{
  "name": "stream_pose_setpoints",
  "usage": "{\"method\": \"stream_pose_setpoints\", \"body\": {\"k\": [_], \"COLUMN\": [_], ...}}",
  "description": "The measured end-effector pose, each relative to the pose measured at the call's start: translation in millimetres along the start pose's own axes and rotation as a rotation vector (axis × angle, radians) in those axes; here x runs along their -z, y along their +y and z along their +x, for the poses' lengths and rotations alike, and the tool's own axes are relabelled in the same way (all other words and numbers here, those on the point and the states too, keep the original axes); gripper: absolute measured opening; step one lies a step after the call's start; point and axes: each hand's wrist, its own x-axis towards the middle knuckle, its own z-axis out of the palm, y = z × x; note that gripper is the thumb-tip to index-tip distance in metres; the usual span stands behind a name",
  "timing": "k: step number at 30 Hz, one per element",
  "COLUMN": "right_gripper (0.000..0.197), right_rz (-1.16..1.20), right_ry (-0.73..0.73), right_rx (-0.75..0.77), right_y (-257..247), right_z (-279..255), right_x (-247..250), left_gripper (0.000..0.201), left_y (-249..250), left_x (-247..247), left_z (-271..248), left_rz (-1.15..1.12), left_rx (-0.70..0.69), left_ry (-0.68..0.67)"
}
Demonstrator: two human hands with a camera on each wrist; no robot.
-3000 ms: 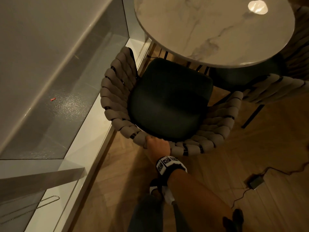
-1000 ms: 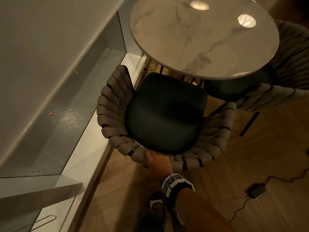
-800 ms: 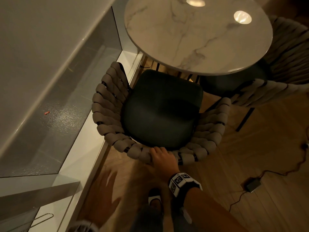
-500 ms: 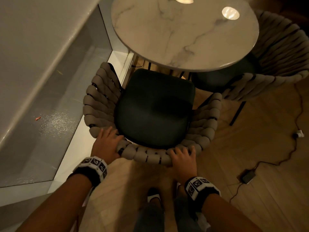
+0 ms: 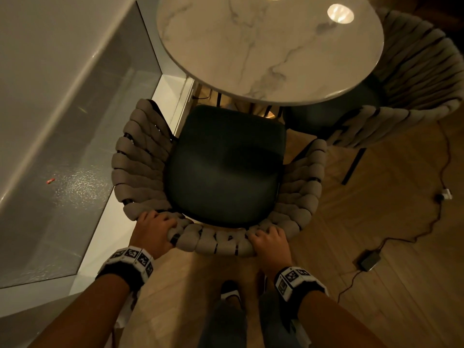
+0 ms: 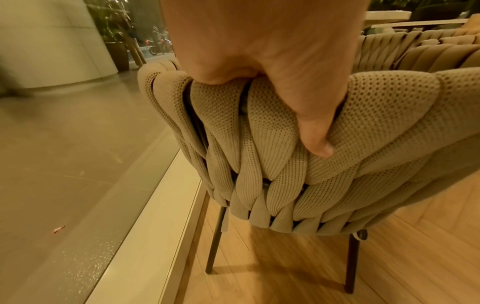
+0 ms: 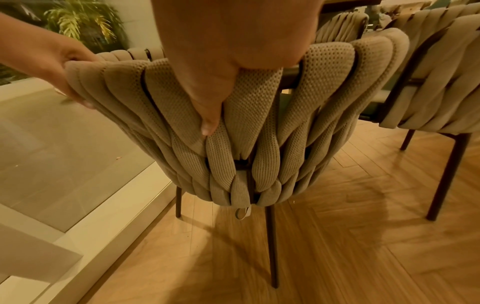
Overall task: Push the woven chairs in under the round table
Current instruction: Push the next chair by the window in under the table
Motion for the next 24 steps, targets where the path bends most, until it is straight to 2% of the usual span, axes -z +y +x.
{"method": "stream_pose_setpoints", "body": {"k": [5, 8, 11, 13, 14, 18, 24], "right_gripper": [0.028, 0.034, 0.053, 0.072, 0.072, 0.035, 0.034], "right_rz": [-0.003, 0.022, 0.047, 0.084, 0.107, 0.176, 0.163], "right_ry": [-0.003, -0.059, -0.082, -0.101, -0.097, -0.021, -0.094], "right_rx": [0.003, -0.037, -0.017, 0.031, 0.033, -0.007, 0.034], "right_y": [3.3, 9.8, -0.7, -23.6, -35.9, -49.4, -40.9], "right_z": [13.5, 15.0, 14.8, 17.1, 20.4, 25.1, 10.7], "right_x": [4.3, 16.7, 25.4, 25.6, 25.3, 22.6, 17.8], "left_gripper": [0.041, 0.045, 0.066, 0.069, 0.065, 0.042, 0.041], "left_y": [1.1, 9.9, 25.3, 42.5, 50.3, 70.2, 84.0], "left_x": [11.3, 13.0, 6.8, -0.2, -0.7, -6.3, -14.5], "left_z": [18.9, 28.9, 27.7, 24.0, 24.8, 26.9, 7.8], "left_rz": [-0.034, -0.031, 0.033, 0.031, 0.028, -0.015, 0.008], "left_rx": [0.024, 0.03, -0.03, -0.071, -0.078, -0.047, -0.032], "left_ry": [0.007, -0.015, -0.059, -0.054, -0.035, 0.04, 0.051]}}
